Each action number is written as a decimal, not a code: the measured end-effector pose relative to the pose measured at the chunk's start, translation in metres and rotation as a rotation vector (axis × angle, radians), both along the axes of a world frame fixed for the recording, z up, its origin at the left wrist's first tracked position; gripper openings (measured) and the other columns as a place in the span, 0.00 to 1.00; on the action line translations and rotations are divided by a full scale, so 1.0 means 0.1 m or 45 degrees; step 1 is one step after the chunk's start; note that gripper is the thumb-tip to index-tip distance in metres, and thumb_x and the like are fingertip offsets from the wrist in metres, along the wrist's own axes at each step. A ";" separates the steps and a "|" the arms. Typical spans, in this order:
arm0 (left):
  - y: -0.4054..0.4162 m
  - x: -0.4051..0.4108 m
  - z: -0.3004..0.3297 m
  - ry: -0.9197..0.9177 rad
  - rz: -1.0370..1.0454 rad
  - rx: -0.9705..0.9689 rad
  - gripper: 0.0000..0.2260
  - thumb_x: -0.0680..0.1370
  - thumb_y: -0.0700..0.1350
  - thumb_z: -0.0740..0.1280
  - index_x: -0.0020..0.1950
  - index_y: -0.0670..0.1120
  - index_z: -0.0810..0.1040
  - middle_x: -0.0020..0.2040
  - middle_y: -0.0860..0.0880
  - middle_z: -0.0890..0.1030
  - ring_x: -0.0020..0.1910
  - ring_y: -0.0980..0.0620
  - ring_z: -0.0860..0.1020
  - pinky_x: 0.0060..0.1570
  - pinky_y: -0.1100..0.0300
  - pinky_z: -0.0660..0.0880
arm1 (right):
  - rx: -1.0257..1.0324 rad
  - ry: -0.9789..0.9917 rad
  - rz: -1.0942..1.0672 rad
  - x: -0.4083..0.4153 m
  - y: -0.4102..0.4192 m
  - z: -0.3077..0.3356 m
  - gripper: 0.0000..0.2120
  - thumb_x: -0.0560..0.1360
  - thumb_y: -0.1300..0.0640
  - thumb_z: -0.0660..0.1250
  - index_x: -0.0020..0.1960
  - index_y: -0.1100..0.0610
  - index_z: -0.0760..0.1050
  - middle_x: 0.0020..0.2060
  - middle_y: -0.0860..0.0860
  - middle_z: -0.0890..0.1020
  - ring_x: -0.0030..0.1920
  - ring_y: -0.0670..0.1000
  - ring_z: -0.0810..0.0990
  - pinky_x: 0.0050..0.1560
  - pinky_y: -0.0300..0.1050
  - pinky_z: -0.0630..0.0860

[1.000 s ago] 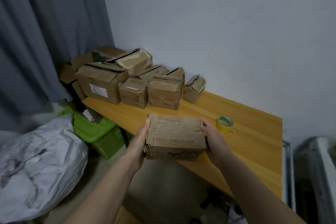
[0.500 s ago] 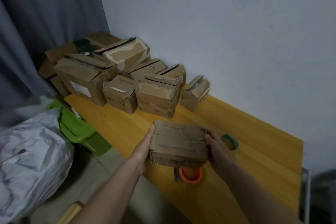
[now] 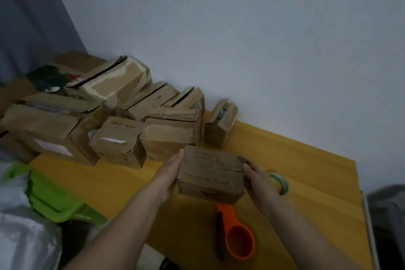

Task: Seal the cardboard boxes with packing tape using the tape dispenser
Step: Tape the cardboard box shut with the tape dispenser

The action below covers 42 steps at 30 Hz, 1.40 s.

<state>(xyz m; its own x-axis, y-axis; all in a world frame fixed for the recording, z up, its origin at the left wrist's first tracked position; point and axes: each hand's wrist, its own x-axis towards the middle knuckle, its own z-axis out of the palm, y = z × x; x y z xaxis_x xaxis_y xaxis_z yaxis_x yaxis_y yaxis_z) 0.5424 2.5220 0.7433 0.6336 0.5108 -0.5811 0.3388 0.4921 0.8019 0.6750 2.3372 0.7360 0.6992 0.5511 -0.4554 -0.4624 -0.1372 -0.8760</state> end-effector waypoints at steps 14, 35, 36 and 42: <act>0.95 -0.23 -0.58 0.316 -0.613 0.146 0.38 0.73 0.45 0.74 0.78 0.51 0.58 0.69 0.46 0.69 0.64 0.44 0.71 0.58 0.50 0.74 | -0.493 0.023 -0.403 -0.61 0.70 -0.57 0.07 0.76 0.62 0.67 0.55 0.61 0.77 0.51 0.56 0.81 0.52 0.56 0.80 0.52 0.49 0.78; 0.39 -0.15 -0.89 0.553 -1.557 1.586 0.49 0.72 0.52 0.74 0.78 0.58 0.39 0.78 0.49 0.35 0.76 0.43 0.34 0.75 0.41 0.44 | -1.551 -0.395 0.308 -1.10 -0.11 -1.32 0.34 0.67 0.40 0.73 0.66 0.56 0.69 0.62 0.54 0.76 0.63 0.55 0.75 0.62 0.48 0.72; 0.39 -0.13 -0.89 0.555 -1.543 1.584 0.47 0.73 0.51 0.73 0.79 0.58 0.41 0.78 0.49 0.37 0.76 0.43 0.35 0.75 0.41 0.47 | -1.543 -0.402 0.312 -1.10 -0.13 -1.33 0.29 0.70 0.43 0.71 0.65 0.56 0.69 0.61 0.54 0.76 0.62 0.55 0.75 0.62 0.49 0.71; 0.28 0.01 -0.85 0.481 -1.544 1.585 0.46 0.73 0.50 0.73 0.79 0.54 0.43 0.78 0.49 0.43 0.77 0.45 0.39 0.76 0.43 0.48 | -1.275 -0.392 0.047 -0.89 -0.45 -1.08 0.13 0.74 0.53 0.69 0.38 0.54 0.66 0.37 0.54 0.76 0.42 0.56 0.75 0.44 0.49 0.68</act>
<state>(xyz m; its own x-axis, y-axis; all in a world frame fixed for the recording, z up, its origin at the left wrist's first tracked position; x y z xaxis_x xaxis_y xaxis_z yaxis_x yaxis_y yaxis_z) 0.5433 2.5495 0.6585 0.8898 0.1129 -0.4422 0.2520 -0.9293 0.2698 0.5859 2.2920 0.6276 0.8529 0.0439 -0.5201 -0.2192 -0.8742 -0.4333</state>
